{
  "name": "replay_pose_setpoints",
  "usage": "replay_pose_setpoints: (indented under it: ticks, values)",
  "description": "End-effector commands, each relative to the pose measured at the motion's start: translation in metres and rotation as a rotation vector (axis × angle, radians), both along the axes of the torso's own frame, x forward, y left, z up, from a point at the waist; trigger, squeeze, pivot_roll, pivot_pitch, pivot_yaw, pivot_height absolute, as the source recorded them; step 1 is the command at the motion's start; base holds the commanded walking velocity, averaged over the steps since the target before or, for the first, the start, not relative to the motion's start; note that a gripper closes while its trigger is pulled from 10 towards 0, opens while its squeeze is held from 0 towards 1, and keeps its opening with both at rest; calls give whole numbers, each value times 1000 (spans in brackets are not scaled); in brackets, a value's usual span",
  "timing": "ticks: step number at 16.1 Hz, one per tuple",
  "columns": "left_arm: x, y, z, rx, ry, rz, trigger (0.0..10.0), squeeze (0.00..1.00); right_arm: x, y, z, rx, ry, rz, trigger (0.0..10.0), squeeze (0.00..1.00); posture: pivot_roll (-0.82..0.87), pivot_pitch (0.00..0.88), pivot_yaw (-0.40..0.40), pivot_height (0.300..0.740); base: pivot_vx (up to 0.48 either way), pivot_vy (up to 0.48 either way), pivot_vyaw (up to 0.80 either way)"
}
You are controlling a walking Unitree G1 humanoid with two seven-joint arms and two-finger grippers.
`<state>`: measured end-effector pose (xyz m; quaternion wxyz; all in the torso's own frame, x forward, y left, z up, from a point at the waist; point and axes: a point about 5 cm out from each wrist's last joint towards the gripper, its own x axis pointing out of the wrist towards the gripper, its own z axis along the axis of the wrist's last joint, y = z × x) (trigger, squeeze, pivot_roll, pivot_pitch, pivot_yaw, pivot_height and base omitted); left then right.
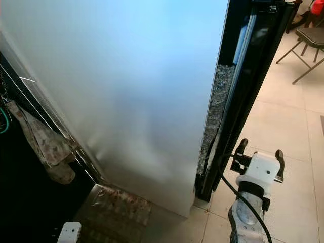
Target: Restocking fridge
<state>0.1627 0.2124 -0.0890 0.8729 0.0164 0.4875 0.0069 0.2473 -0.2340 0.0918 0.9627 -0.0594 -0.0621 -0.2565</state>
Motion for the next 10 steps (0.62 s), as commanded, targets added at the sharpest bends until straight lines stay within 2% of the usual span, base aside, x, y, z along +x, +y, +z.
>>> replay_pose_setpoints:
  ticks: [1,8,10]
  values:
    - [-1,6,1,14,5,2,10000,0,3,4,5,11,-16,9,10000,0,-107,0,102,740,0,0,0]
    - [-1,5,0,10,5,-3,10000,0,6,8,8,26,-27,18,10000,0,-109,0,100,740,0,0,0]
    - [-1,4,1,6,3,-1,10000,0,7,8,9,26,-25,24,10000,0,-109,0,97,740,253,0,0]
